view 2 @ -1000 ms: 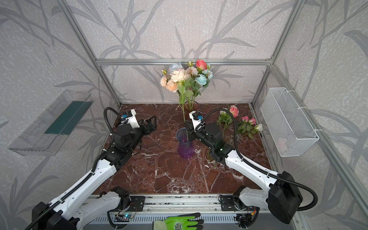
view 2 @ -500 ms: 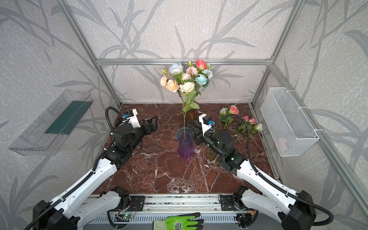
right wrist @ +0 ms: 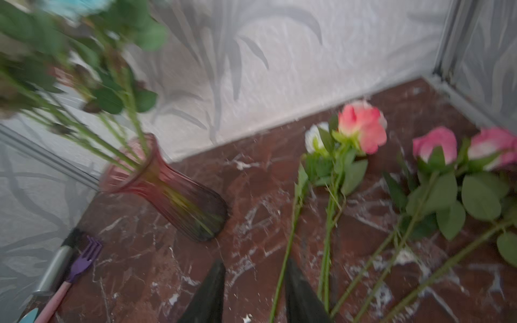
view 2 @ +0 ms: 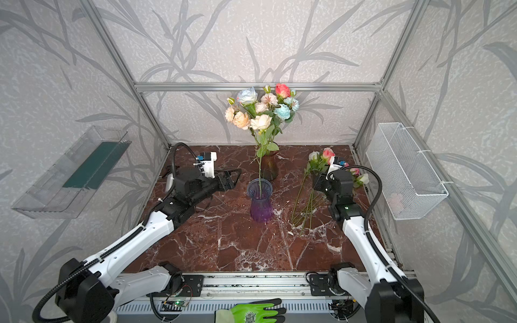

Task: Arrange flowers in a vase
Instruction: Pick up the flower from the top-right of the table.

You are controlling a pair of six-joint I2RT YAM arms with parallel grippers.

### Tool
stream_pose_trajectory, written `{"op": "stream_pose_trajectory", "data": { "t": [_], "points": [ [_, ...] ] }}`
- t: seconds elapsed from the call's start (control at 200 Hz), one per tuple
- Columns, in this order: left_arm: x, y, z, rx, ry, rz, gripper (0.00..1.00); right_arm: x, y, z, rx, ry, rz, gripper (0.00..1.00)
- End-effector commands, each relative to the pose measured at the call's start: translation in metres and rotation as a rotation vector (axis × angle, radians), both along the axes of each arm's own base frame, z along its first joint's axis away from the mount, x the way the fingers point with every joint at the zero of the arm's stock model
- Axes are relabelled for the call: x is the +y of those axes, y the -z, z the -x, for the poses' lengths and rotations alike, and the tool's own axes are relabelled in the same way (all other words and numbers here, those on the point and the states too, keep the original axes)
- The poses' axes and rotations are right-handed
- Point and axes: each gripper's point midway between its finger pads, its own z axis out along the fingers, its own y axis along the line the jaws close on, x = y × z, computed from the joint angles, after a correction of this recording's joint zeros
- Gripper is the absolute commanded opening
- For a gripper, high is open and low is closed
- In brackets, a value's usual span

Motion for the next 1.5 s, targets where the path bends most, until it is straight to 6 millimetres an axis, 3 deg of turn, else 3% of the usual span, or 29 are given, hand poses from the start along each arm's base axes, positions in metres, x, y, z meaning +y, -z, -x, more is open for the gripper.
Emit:
{"op": "stream_pose_trajectory", "data": {
  "t": [0.0, 0.145, 0.305, 0.435, 0.665, 0.865, 1.065, 1.29, 1.495],
  "points": [
    [-0.035, -0.007, 0.02, 0.022, 0.172, 0.035, 0.86, 0.019, 0.038, -0.011, 0.184, -0.091, -0.085, 0.36],
    [-0.053, -0.003, 0.032, 0.05, 0.243, 0.05, 0.85, 0.02, 0.082, -0.04, 0.323, -0.073, -0.1, 0.34],
    [-0.05, -0.011, 0.035, 0.027, 0.233, 0.05, 0.85, 0.022, 0.119, -0.07, 0.407, -0.046, -0.111, 0.4],
    [-0.041, -0.015, 0.034, -0.005, 0.188, 0.033, 0.85, 0.023, 0.144, -0.083, 0.477, -0.04, -0.101, 0.42],
    [-0.035, -0.02, 0.034, -0.03, 0.165, 0.028, 0.86, 0.032, 0.175, -0.092, 0.541, -0.051, -0.063, 0.4],
    [-0.033, -0.022, 0.034, -0.04, 0.156, 0.03, 0.86, 0.038, 0.187, -0.096, 0.534, -0.06, -0.074, 0.22],
    [-0.03, -0.022, 0.032, -0.052, 0.135, 0.017, 0.86, 0.04, 0.179, -0.096, 0.492, -0.046, -0.116, 0.12],
    [-0.028, -0.024, 0.033, -0.054, 0.126, 0.02, 0.86, 0.055, 0.139, -0.093, 0.36, -0.066, -0.278, 0.07],
    [-0.021, -0.027, 0.032, -0.077, 0.099, 0.01, 0.86, 0.059, 0.099, -0.078, 0.264, -0.111, -0.304, 0.05]
  ]
}}
